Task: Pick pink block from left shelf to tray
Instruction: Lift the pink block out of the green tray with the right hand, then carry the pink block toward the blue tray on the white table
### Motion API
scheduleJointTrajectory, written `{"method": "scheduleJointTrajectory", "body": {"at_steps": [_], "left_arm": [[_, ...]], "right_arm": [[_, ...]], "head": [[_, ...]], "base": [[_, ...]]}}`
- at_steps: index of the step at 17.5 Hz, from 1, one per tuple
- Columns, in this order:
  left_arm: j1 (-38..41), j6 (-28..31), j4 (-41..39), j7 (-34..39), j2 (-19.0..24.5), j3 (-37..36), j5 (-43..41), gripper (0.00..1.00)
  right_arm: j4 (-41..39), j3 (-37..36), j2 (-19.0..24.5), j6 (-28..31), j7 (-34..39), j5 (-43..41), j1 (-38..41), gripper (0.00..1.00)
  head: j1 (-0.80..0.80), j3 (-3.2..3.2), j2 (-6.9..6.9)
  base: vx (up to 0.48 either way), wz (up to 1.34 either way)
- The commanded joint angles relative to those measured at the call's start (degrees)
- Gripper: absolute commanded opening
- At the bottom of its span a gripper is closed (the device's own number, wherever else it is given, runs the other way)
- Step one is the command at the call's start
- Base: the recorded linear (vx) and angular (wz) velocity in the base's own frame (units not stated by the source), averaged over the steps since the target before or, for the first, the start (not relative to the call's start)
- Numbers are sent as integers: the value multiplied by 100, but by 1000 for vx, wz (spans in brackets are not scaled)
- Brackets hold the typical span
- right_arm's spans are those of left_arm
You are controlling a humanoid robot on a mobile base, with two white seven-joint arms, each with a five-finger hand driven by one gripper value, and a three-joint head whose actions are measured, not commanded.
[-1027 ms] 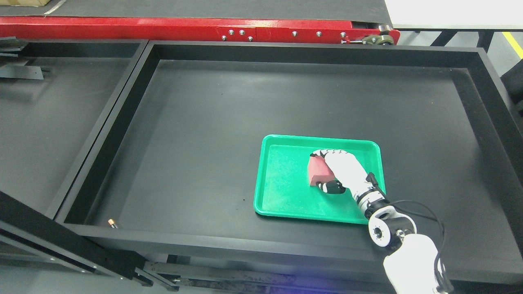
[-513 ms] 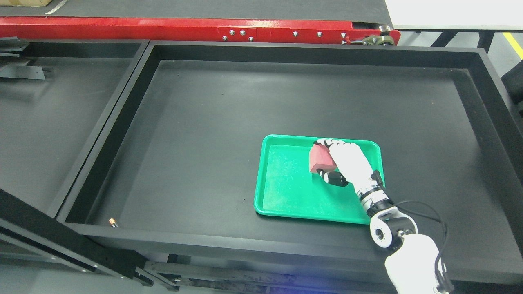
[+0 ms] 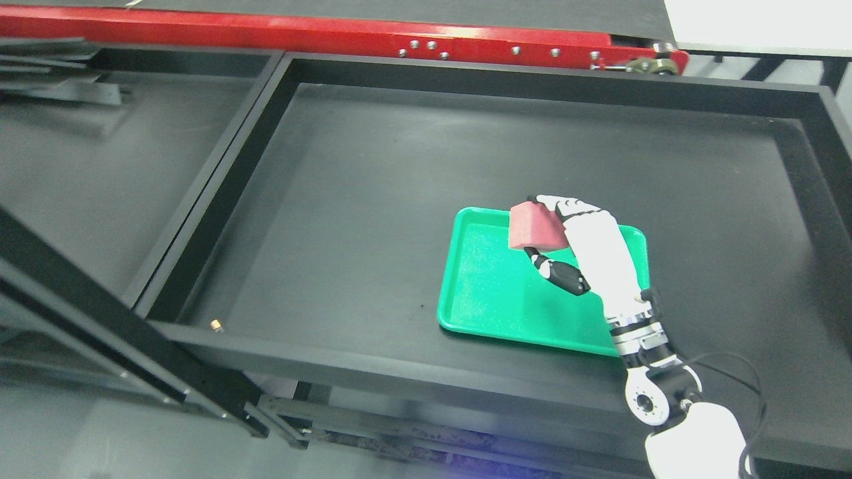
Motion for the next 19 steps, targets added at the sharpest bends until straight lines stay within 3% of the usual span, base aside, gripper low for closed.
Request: {"method": "scheduleJointTrajectory", "body": {"at_steps": [1,8,19], "left_arm": [[-167,-2,-100,5,100,0,0,100],[-175,-2,-100,5,100,0,0,100],[-167,-2,-100,5,100,0,0,100]], "right_arm": [[-835,-352,-100,-97,-205,-415,266,4],[-835,-343,-100,-97,-205,-591,503,4],[-782,-343,-100,-97,-187,-661,547,4]], "head": [[0,0,0],[0,0,0],[0,0,1]], "base": [[-108,311],[-116,528],[-193,929]]}}
